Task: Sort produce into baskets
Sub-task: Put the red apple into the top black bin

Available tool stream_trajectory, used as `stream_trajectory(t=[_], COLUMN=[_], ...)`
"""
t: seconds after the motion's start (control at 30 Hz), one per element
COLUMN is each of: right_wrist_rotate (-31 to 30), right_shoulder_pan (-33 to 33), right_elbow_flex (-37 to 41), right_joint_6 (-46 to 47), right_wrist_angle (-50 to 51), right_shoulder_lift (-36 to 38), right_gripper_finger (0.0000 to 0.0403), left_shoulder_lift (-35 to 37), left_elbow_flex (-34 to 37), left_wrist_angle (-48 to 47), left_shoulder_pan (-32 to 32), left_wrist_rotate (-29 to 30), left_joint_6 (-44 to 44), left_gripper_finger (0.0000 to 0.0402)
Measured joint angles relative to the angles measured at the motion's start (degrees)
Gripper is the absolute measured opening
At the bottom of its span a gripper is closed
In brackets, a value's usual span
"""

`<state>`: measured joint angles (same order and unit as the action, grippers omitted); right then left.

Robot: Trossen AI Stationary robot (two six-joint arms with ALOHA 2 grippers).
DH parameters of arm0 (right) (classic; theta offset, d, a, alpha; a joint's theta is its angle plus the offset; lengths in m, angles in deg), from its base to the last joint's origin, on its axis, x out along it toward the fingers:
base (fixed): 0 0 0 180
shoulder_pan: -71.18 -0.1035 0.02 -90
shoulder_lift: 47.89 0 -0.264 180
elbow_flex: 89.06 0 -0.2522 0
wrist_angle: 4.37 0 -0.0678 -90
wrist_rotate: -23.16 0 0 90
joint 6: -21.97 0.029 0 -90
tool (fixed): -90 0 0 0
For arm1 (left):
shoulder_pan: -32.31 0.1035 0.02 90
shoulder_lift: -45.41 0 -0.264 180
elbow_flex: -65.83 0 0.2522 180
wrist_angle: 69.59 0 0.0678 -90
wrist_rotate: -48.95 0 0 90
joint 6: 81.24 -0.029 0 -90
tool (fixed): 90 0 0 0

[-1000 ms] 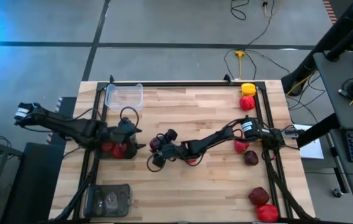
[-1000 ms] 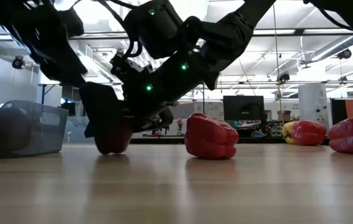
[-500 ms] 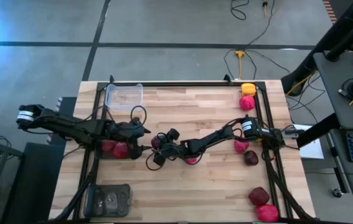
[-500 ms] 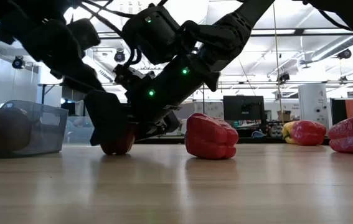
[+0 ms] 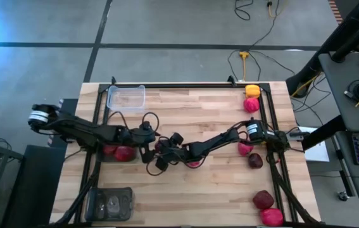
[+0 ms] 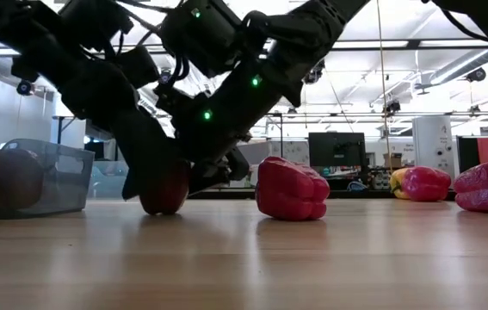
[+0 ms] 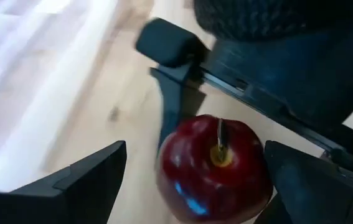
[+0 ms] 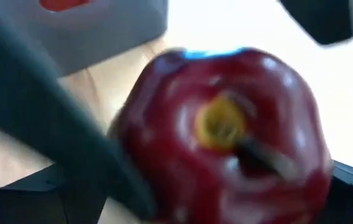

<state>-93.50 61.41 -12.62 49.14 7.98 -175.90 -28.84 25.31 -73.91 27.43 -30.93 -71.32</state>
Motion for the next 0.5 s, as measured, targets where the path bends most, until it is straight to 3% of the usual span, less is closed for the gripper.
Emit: stream_trajectory(t=[0.33,0.5], right_wrist_rotate=[3.81,4.23], right_shoulder_pan=[-0.13,-0.38], right_elbow_flex=[-0.91,-2.38], right_joint_6=[-1.21,-1.63], right_wrist_angle=[3.88,7.30], right_shoulder_lift=[0.04,0.04], right_gripper_finger=[0.0373,0.0373], left_shoulder_lift=[-4.46,-4.80], left_elbow_flex=[-0.02,-0.10], left_wrist_angle=[3.60,3.45], left_shoulder_pan=[-0.03,-0.03], left_wrist_rotate=[-3.84,-5.16], left_joint_6=[-0.26,0.49], left_gripper_finger=[0.0359,0.0336])
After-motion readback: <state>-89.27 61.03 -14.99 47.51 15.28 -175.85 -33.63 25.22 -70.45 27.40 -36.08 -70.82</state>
